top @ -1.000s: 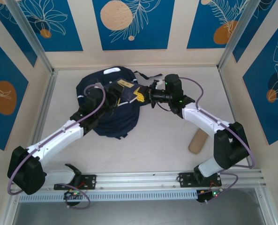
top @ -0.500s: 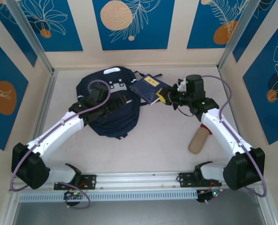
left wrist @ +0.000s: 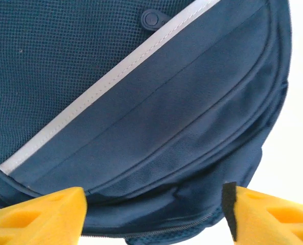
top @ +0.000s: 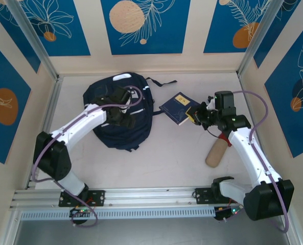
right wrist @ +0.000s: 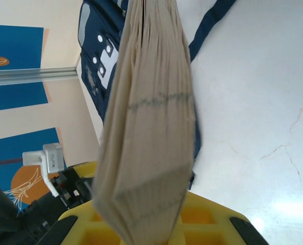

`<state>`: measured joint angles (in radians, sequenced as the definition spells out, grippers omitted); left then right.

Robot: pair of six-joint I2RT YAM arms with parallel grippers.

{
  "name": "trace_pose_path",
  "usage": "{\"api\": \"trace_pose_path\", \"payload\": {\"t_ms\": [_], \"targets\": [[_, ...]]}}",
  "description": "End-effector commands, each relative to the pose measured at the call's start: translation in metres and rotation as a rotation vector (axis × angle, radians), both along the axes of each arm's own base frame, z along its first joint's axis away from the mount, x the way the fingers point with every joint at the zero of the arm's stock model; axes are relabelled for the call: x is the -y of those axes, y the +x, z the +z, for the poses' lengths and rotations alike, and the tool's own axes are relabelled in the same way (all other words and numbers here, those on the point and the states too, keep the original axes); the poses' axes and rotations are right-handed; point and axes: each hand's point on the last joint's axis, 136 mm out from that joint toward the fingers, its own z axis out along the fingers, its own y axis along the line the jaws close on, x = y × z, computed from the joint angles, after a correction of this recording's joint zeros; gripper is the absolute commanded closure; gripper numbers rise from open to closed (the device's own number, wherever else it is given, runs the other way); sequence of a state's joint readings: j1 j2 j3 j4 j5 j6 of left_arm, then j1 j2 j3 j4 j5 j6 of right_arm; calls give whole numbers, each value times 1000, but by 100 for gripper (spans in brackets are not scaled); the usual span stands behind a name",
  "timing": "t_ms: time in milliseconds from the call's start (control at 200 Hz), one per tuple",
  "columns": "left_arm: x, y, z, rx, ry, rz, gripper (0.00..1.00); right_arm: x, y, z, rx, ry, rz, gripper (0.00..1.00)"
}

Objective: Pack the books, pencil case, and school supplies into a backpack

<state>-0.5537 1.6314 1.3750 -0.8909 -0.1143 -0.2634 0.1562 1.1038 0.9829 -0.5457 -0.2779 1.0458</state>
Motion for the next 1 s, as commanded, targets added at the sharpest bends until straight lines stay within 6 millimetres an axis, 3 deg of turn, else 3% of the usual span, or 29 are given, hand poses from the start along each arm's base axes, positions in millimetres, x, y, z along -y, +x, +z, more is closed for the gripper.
{"api": "trace_pose_path", "payload": {"t_ms": [0,335,545,745,990], "targets": [[-11,8,-8,-18,122,-93,33,0,-5,1,17,-3,20,91],[-2,26,-35,-74,174,-133,46,0,-9,-3,-4,3,13,91],[4,28,-50,-117,176,-157,47,2,-12,-5,-10,7,4,90],[23,18,-49,-150,70,-226,41,3,-12,-5,-16,4,-1,90],[8,26,-52,-120,168,-216,42,2,-13,-9,-31,12,-1,90]]}}
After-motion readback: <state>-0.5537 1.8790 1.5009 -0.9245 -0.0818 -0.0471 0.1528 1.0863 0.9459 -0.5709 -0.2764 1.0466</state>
